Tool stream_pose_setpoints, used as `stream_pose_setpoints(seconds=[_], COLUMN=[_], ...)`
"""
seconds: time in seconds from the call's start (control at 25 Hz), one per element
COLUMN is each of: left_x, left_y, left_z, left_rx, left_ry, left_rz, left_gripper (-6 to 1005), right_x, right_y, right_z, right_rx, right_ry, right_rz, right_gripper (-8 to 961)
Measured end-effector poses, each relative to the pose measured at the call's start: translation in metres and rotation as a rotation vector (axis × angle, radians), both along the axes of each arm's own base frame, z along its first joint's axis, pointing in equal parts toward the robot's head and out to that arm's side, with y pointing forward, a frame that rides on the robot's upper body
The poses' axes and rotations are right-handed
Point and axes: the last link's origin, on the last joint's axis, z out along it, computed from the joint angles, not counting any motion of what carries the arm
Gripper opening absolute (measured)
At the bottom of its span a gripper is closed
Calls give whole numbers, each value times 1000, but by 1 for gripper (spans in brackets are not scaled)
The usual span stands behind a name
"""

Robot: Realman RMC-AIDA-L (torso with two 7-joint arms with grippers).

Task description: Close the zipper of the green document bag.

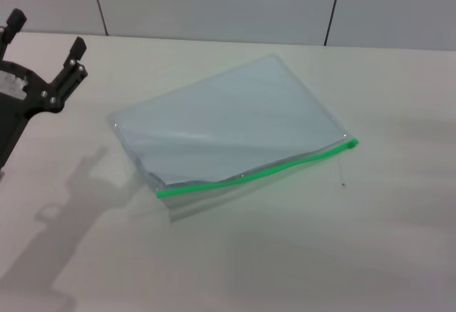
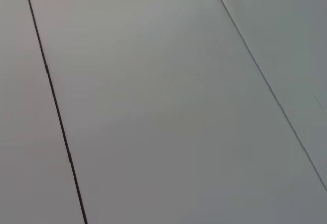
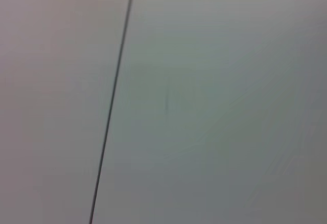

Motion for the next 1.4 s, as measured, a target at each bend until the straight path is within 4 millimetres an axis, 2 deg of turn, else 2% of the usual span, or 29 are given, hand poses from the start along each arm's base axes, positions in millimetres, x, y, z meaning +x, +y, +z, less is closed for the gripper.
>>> stream_pose_setpoints(seconds=[0.28, 0.48, 0.72, 1.0, 1.16, 1.24, 1.4], left_x=[6, 17, 19, 22, 16, 8, 0], left_y=[6, 18, 20, 27, 34, 42, 46], left_z=[12, 11, 6, 4, 9, 12, 11], left_rx=[79, 76, 56, 32, 19, 5, -5], left_ry=[-26, -29, -41, -94, -146, -184, -206], left_rz=[-23, -51, -46, -30, 14, 80, 139], left_gripper=[863, 863, 863, 863, 863, 863, 863], right_x=[0, 2, 6, 14, 14, 15, 13], right_y=[3, 1, -4, -16, -20, -19, -16], right_z=[6, 7, 10, 33, 40, 41, 40], right_rx=[-8, 0, 26, 94, 134, 141, 132], right_ry=[73, 73, 90, 114, 100, 108, 111], right_rz=[21, 11, -2, 44, 60, 54, 55], right_gripper=[877, 877, 877, 877, 877, 877, 877])
